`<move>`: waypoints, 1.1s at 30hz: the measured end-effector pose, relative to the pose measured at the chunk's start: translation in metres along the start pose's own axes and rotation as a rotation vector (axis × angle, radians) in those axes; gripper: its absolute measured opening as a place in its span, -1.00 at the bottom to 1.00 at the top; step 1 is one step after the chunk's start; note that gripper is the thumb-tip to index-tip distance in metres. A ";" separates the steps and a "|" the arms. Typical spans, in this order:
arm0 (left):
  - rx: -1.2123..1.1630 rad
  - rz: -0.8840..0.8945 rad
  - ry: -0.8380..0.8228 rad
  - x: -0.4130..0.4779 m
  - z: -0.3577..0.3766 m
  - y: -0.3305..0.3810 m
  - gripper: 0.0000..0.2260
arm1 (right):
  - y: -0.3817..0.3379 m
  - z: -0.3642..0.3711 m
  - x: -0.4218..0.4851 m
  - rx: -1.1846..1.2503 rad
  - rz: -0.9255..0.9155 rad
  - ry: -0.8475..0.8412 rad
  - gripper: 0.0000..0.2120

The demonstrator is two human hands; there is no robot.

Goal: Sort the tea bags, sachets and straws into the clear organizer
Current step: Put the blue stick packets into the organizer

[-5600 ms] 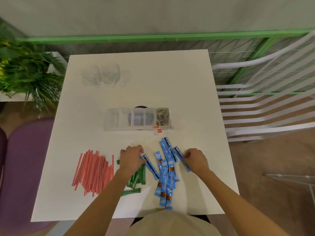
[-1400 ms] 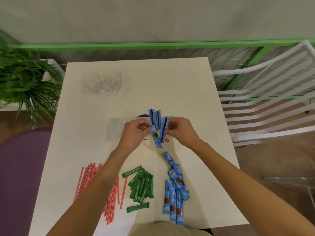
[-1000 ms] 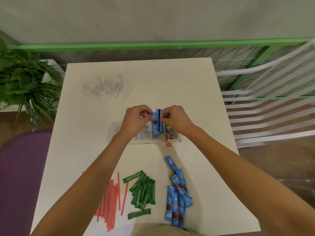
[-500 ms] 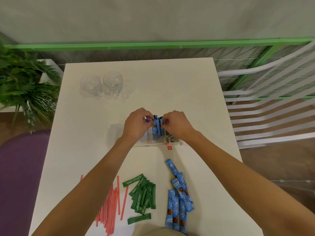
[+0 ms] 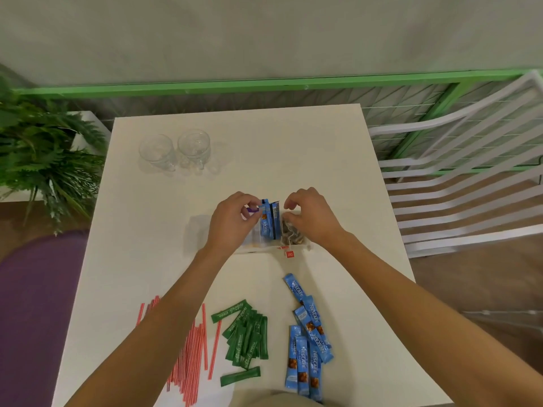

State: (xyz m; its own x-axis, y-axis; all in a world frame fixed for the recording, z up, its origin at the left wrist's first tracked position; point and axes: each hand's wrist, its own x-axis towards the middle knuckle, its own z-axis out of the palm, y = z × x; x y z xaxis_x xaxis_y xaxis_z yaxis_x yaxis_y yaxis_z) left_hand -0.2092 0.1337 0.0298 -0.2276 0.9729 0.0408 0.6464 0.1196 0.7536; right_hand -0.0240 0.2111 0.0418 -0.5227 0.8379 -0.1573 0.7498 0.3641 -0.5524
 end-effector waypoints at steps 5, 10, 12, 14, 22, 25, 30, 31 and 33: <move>-0.100 -0.041 -0.064 -0.036 0.007 0.010 -0.91 | 0.007 -0.011 -0.038 0.191 -0.049 0.149 -0.93; -0.139 -0.125 -0.191 -0.077 0.032 0.008 -0.94 | 0.027 0.003 -0.082 0.299 0.123 0.059 -0.89; -0.087 -0.158 -0.252 -0.090 0.044 0.006 -0.94 | 0.038 0.016 -0.097 0.250 0.221 -0.031 -0.85; -0.019 -0.167 -0.313 -0.100 0.057 0.005 -0.93 | 0.048 0.030 -0.111 0.163 0.327 -0.166 -0.80; 0.244 -0.191 -0.374 -0.111 0.095 0.001 -0.65 | 0.052 0.071 -0.147 0.018 0.509 -0.366 -0.68; 0.395 -0.153 -0.436 -0.112 0.105 0.001 -0.58 | 0.048 0.078 -0.152 0.000 0.501 -0.349 -0.73; 0.468 -0.126 -0.453 -0.114 0.112 0.004 -0.61 | 0.052 0.086 -0.157 0.075 0.497 -0.281 -0.85; 0.458 -0.134 -0.454 -0.115 0.113 0.003 -0.62 | 0.054 0.086 -0.158 0.083 0.496 -0.273 -0.86; 0.380 -0.181 -0.447 -0.114 0.115 0.001 -0.64 | 0.056 0.087 -0.159 0.098 0.493 -0.269 -0.87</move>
State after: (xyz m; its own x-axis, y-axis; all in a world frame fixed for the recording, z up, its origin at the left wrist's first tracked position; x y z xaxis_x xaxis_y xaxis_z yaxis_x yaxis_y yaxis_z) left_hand -0.0990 0.0453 -0.0492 -0.0836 0.9097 -0.4067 0.8592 0.2726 0.4330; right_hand 0.0656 0.0633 -0.0354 -0.2152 0.7617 -0.6111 0.8969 -0.0934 -0.4322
